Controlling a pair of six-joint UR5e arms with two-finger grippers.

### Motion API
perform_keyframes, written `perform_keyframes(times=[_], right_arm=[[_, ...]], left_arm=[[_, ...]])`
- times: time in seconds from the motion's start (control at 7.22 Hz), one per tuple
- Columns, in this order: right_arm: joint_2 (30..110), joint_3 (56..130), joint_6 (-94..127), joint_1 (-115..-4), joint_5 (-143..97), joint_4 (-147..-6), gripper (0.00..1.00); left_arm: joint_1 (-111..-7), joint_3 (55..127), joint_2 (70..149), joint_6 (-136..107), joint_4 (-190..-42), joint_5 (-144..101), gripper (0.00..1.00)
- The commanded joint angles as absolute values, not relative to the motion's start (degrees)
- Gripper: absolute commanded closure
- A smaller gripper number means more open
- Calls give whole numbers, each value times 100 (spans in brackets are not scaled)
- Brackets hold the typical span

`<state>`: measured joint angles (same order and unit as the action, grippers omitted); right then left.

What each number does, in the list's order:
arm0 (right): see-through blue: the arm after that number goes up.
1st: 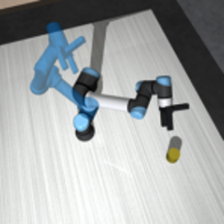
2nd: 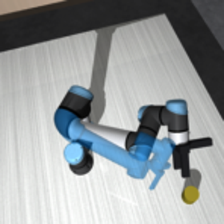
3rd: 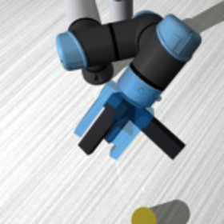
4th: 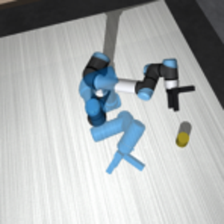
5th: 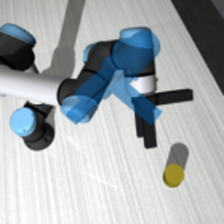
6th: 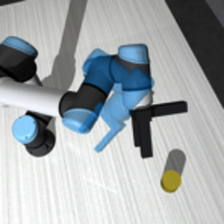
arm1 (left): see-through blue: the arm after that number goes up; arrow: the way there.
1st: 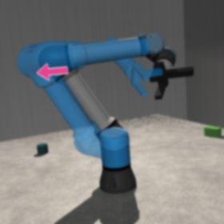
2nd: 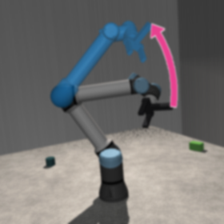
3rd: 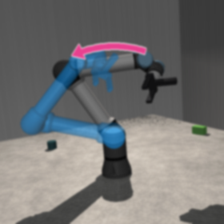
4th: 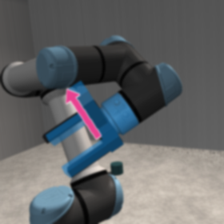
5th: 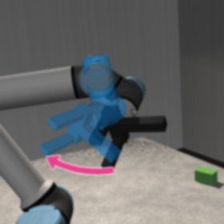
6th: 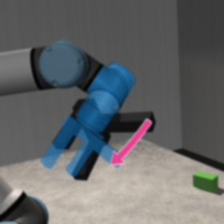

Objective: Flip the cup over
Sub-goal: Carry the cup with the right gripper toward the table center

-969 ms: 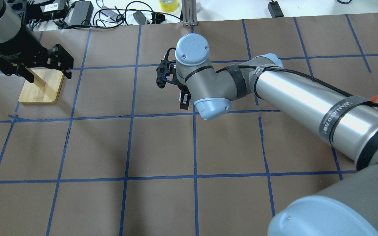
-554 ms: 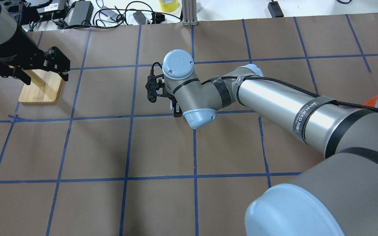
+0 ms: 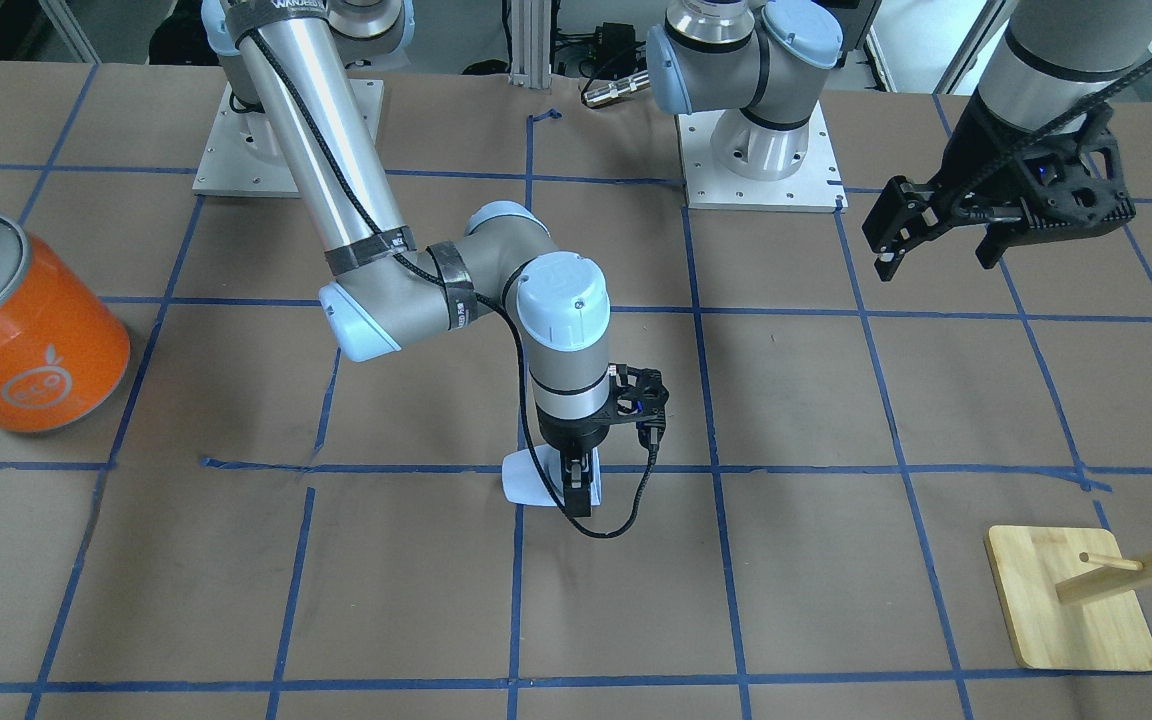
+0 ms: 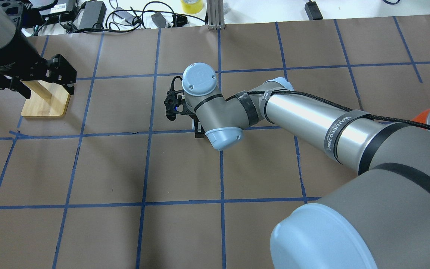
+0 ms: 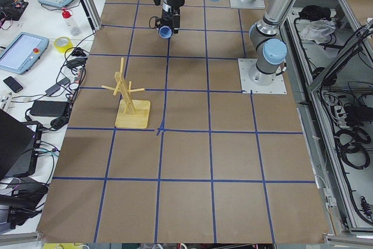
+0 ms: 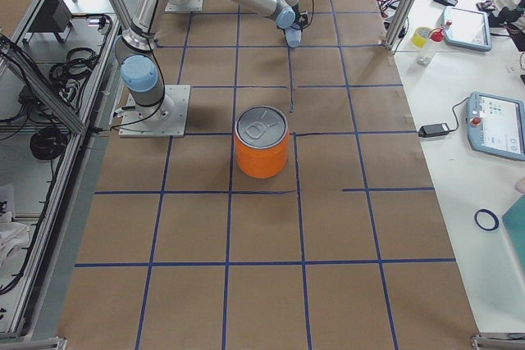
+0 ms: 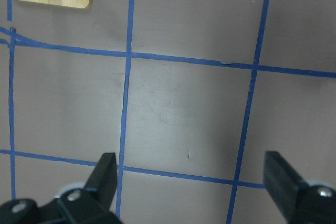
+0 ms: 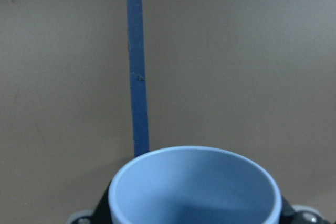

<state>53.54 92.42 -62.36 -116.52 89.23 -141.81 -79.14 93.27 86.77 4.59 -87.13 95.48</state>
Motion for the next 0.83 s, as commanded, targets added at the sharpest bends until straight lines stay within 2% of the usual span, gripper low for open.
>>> perform_keyframes(times=[0.0, 0.14, 0.28, 0.69], right_arm=[[5326, 9237, -6223, -11654, 8921, -14291, 9], [5326, 9237, -6205, -11654, 8921, -14282, 2], [5317, 9246, -6205, -11654, 8921, -14291, 0], [5466, 9229, -6205, -11646, 8921, -14247, 0]], left_arm=[[-7937, 9325, 8675, 466, -8877, 9738, 0], [-7902, 9325, 8727, 466, -8903, 9747, 0], [-7910, 9351, 8762, 466, -8895, 9756, 0], [-7910, 9404, 8912, 475, -8684, 9738, 0]])
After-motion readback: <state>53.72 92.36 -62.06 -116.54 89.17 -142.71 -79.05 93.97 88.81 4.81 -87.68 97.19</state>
